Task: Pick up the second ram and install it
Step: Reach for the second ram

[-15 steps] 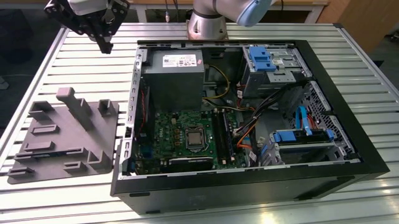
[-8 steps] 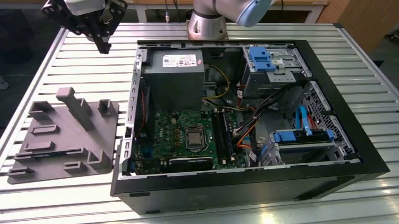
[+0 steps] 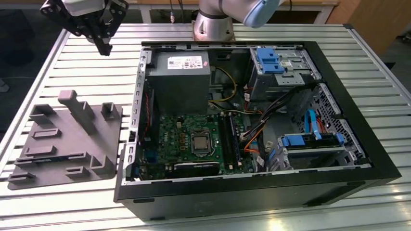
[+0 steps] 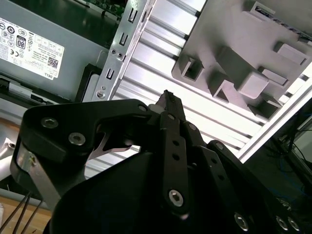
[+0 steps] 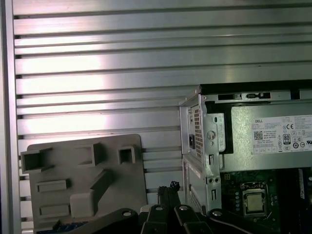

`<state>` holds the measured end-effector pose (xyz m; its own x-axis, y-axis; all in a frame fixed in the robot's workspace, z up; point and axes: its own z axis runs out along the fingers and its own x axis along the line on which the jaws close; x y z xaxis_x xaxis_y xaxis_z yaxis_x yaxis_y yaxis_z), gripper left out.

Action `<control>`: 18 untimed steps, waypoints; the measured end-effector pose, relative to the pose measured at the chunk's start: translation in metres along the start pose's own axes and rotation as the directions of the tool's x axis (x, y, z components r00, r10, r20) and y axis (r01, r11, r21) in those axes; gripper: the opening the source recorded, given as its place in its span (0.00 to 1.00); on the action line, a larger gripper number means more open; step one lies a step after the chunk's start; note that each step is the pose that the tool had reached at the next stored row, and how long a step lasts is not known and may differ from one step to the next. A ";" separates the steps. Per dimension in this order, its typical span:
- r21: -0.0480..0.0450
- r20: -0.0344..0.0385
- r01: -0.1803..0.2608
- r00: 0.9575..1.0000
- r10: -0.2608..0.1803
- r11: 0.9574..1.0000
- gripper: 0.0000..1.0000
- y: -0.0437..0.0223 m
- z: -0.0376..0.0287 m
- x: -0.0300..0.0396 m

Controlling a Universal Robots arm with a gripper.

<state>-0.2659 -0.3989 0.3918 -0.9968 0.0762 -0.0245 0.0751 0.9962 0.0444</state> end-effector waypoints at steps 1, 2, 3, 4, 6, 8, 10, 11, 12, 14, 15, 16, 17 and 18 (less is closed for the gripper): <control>0.000 0.000 0.000 1.000 0.000 1.000 0.11 0.0000 0.0000 0.0005; 0.000 0.000 0.000 1.000 0.000 1.000 0.11 -0.0001 0.0000 0.0011; 0.000 0.000 0.000 1.000 0.000 1.000 0.11 -0.0002 0.0000 0.0017; 0.000 0.000 0.000 1.000 0.000 1.000 0.11 -0.0002 0.0001 0.0024; 0.000 0.000 0.000 1.000 0.000 1.000 0.11 -0.0004 0.0002 0.0036; 0.000 0.000 0.000 1.000 0.000 1.000 0.11 -0.0006 0.0003 0.0050; 0.000 0.000 0.000 1.000 0.000 1.000 0.11 -0.0009 0.0004 0.0064; 0.000 0.000 0.000 1.000 0.000 1.000 0.11 -0.0011 0.0005 0.0072; 0.000 0.000 0.000 1.000 0.000 1.000 0.11 -0.0013 0.0006 0.0081; 0.000 0.000 0.000 1.000 0.000 1.000 0.11 -0.0016 0.0007 0.0096; 0.000 0.000 0.000 1.000 0.000 1.000 0.11 -0.0018 0.0008 0.0103; 0.000 0.000 0.000 1.000 0.000 1.000 0.11 -0.0019 0.0009 0.0109; 0.000 0.000 0.000 1.000 0.000 1.000 0.11 -0.0021 0.0009 0.0116; 0.000 0.000 0.000 1.000 0.000 1.000 0.11 -0.0022 0.0009 0.0122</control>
<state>-0.2782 -0.4001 0.3904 -0.9968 0.0762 -0.0245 0.0751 0.9962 0.0444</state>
